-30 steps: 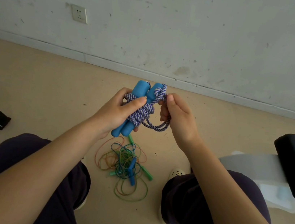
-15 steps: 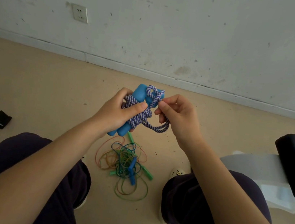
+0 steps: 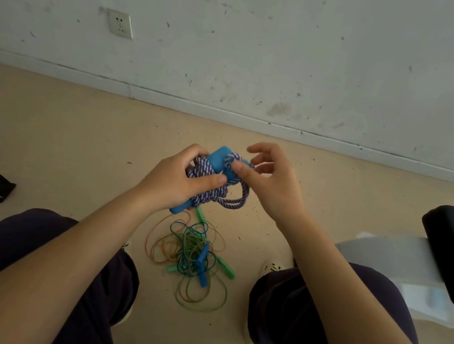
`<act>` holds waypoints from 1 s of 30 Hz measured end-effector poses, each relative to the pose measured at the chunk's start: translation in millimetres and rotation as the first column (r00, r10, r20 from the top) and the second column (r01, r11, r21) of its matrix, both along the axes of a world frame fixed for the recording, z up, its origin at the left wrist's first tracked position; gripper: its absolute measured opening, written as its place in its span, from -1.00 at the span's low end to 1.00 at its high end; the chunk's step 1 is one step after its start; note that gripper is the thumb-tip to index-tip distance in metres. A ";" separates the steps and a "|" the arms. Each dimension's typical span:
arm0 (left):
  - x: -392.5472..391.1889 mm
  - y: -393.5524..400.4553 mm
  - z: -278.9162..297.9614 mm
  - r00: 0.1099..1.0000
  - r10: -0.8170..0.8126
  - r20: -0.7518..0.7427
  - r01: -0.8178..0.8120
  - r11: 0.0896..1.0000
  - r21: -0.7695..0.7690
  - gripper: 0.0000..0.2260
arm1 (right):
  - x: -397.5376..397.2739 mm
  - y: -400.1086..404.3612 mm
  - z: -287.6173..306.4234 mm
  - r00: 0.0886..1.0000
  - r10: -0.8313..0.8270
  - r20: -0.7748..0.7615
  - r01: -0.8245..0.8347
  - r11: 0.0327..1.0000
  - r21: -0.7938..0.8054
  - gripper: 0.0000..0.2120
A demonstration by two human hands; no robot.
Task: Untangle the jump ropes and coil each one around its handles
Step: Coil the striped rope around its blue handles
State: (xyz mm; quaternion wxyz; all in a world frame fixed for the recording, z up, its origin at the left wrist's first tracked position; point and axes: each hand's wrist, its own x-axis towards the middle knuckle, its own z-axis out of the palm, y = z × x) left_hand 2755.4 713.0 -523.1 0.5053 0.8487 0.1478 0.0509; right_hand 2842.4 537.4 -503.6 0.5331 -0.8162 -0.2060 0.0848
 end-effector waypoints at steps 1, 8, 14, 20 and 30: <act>-0.7 -1.9 -0.2 1.000 -0.012 -0.018 0.013 0.999 0.052 -0.64 | -0.3 0.9 -2.2 0.997 0.040 0.058 -0.034 0.995 -0.097 -0.77; 3.8 5.5 -10.9 0.981 0.090 -0.173 -0.051 0.975 0.215 -0.57 | -11.2 5.5 3.2 0.979 0.159 0.129 -0.152 0.986 -0.061 -0.87; 3.0 16.7 -6.9 0.955 0.250 -0.156 -0.222 0.959 0.178 -0.59 | -10.7 -9.1 32.7 0.980 0.160 -0.122 -0.113 0.939 0.326 -0.73; -0.8 1.8 -4.1 0.993 0.113 0.028 -0.115 0.991 0.062 -0.58 | 6.4 -11.6 8.5 0.983 -0.002 -0.185 -0.020 0.993 -0.116 -0.71; -1.1 -2.3 -0.8 0.998 0.045 0.047 -0.045 0.999 -0.005 -0.56 | -3.4 -2.8 3.5 0.989 0.149 0.021 -0.124 0.888 -0.443 -0.62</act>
